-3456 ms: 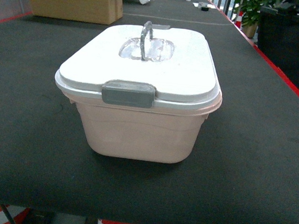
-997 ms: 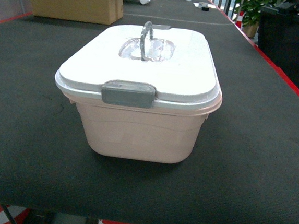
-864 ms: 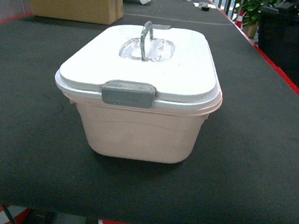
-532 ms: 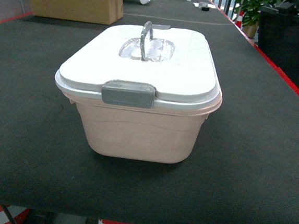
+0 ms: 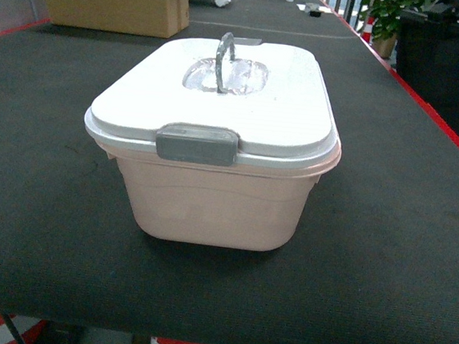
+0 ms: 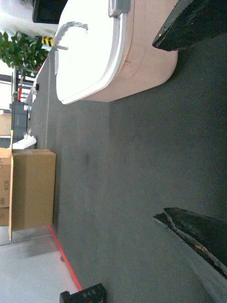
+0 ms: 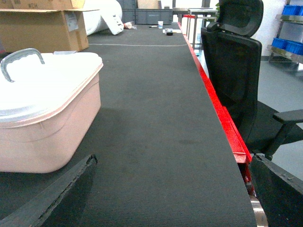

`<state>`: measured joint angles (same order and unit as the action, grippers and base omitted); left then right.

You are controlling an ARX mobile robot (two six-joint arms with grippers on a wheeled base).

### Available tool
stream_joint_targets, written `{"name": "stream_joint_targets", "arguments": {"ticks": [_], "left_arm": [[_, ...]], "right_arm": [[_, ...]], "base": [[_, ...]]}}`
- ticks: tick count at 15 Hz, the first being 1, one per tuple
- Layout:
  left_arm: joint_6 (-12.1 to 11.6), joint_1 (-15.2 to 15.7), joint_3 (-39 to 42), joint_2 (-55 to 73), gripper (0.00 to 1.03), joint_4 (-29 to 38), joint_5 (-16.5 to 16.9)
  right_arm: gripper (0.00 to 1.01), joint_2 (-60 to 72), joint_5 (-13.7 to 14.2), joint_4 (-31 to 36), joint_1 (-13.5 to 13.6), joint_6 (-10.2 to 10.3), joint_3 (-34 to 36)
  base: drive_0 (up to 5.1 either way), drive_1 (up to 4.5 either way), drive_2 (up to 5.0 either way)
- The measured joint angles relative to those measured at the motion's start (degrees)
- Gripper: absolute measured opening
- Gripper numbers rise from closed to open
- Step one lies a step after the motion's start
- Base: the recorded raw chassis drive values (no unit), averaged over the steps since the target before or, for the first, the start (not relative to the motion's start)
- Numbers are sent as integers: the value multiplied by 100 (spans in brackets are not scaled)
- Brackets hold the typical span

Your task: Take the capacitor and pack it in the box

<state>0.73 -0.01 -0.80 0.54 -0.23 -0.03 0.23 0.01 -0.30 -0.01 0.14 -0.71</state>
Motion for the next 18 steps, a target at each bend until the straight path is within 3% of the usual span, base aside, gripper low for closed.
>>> {"name": "stream_joint_targets", "arguments": {"ticks": [18], "left_arm": [[0, 0, 0, 0, 98, 0, 0]], "right_arm": [[98, 0, 0, 0, 0, 0, 0]], "base": [[0, 0, 0]]}}
